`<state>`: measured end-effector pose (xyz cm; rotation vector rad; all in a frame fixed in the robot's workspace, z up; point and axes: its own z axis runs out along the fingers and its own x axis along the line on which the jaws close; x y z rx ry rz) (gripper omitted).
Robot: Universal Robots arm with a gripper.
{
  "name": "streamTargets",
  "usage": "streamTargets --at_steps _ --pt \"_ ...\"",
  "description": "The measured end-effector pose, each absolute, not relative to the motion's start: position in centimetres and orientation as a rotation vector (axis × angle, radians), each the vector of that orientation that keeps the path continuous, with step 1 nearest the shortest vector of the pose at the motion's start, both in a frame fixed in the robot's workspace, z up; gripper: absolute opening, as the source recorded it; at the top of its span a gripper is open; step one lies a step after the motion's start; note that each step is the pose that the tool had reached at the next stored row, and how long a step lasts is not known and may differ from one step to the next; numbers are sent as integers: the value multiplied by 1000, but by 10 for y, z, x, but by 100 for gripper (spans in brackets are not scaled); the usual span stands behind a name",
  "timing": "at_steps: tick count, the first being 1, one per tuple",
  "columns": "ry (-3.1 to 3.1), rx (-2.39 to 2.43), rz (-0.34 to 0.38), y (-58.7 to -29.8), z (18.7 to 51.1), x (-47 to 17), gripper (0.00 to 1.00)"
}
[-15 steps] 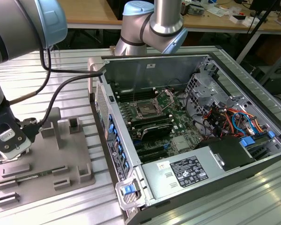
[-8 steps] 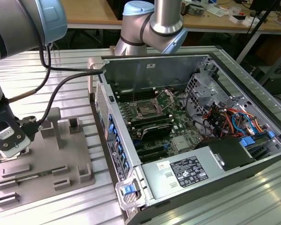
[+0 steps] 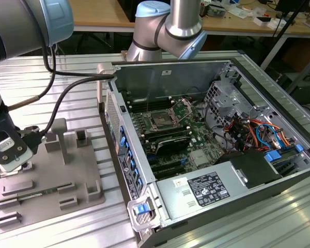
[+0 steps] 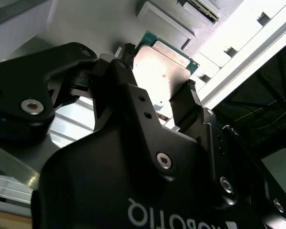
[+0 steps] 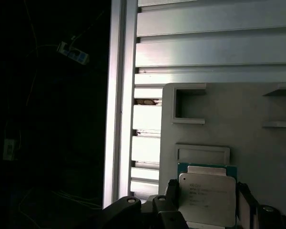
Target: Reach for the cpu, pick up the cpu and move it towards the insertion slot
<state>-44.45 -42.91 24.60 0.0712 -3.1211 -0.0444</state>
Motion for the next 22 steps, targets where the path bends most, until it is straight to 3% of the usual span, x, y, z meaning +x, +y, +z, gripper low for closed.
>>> streamTargets --at_steps 22 --pt "-3121 71 -45 -429 259 -444 55"
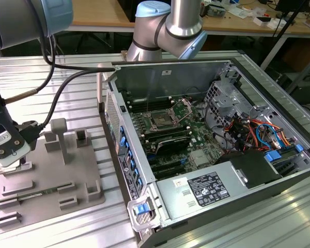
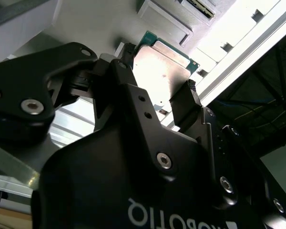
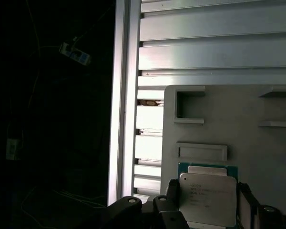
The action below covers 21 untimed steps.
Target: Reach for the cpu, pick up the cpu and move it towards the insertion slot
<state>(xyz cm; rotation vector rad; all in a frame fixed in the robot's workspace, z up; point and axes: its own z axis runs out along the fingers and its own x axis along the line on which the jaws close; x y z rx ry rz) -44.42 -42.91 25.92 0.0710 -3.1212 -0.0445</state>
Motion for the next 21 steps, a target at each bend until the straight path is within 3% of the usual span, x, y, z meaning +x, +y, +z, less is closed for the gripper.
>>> streamTargets --at_steps 21 --pt "-3121 71 -48 -429 282 -444 55"
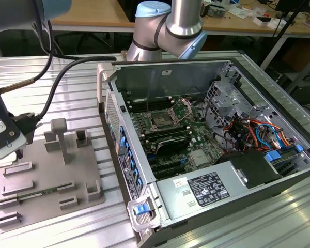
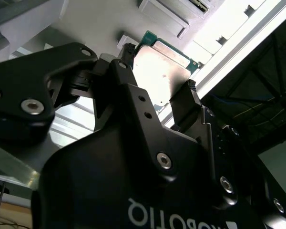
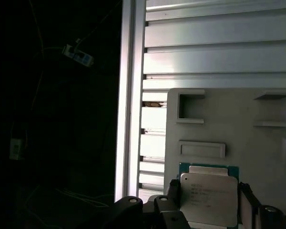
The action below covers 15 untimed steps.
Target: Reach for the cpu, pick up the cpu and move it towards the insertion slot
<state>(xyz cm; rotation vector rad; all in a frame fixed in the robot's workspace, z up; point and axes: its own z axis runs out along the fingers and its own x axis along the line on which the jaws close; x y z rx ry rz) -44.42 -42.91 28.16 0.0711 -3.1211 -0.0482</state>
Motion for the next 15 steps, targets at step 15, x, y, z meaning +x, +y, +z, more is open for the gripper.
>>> streamTargets --at_steps 15 --pt "-3121 71 -49 -429 291 -444 55"
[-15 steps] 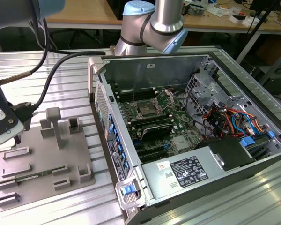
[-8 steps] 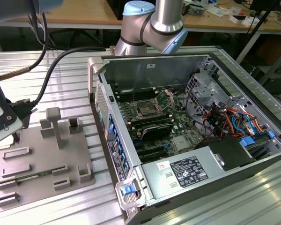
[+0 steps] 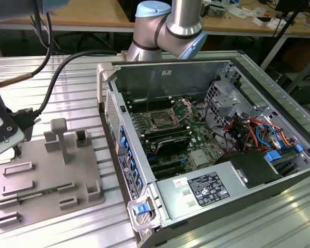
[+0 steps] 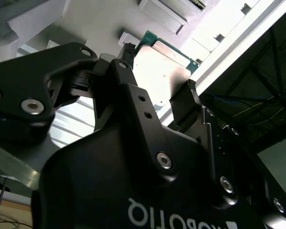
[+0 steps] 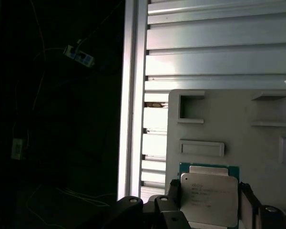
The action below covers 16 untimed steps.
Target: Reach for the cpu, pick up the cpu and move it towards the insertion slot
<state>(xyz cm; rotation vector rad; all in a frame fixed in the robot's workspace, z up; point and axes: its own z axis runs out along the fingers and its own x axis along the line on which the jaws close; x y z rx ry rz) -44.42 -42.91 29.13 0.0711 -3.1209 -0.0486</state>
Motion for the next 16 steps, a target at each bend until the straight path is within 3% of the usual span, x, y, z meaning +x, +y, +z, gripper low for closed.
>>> streamTargets --at_steps 16 --pt "-3121 71 -49 -429 310 -444 55"
